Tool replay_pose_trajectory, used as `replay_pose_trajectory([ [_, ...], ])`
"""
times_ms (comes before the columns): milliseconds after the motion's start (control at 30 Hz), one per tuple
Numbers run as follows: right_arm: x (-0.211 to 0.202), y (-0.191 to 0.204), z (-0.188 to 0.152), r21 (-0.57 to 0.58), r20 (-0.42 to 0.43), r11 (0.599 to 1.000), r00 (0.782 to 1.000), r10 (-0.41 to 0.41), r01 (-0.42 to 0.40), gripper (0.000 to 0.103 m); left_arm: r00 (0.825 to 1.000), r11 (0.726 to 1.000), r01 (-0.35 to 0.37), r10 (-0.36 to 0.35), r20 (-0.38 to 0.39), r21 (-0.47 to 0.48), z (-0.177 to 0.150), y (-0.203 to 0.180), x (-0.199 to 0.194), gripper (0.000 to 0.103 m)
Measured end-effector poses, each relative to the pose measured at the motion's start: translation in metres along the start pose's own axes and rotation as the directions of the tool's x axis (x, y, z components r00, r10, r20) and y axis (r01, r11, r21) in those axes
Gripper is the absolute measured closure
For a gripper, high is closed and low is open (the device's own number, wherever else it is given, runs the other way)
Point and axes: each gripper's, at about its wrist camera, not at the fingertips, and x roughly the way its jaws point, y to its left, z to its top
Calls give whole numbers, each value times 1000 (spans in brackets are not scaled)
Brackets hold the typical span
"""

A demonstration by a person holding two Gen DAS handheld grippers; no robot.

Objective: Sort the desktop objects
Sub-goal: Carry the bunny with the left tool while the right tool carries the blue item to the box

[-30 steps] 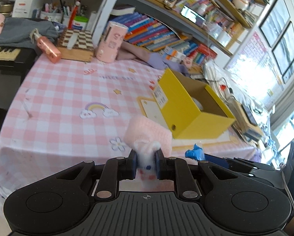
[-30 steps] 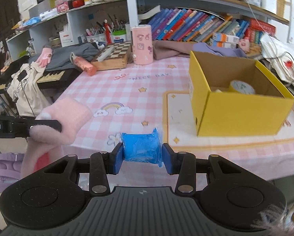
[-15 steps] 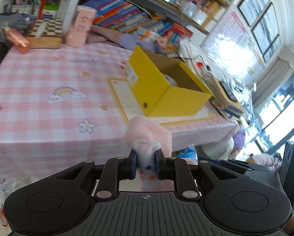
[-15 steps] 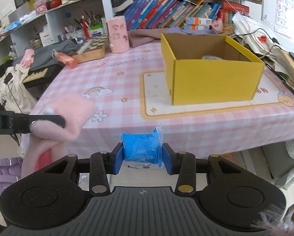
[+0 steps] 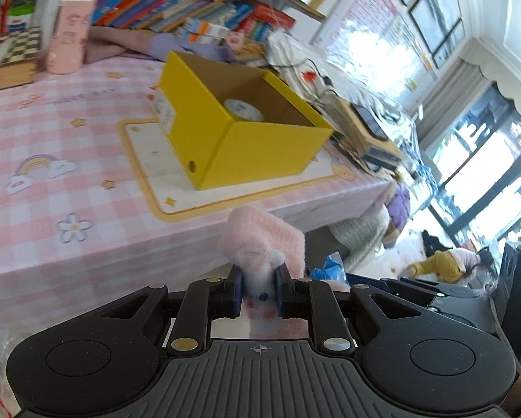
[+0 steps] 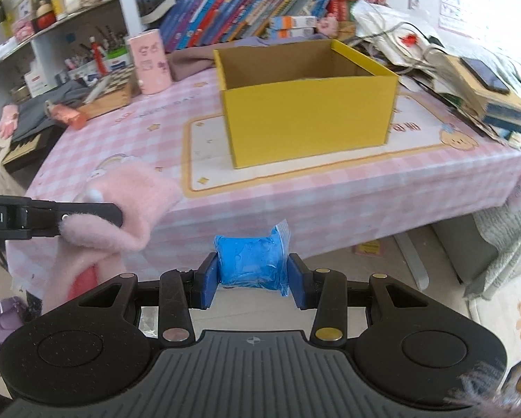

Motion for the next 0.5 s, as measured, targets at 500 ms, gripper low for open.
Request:
replay_pose_trajectory([
  [500,0,-49,9,75,-3,995,998,-61,61,65,997,997,54,-51,-59,50,20,-32,44,86],
])
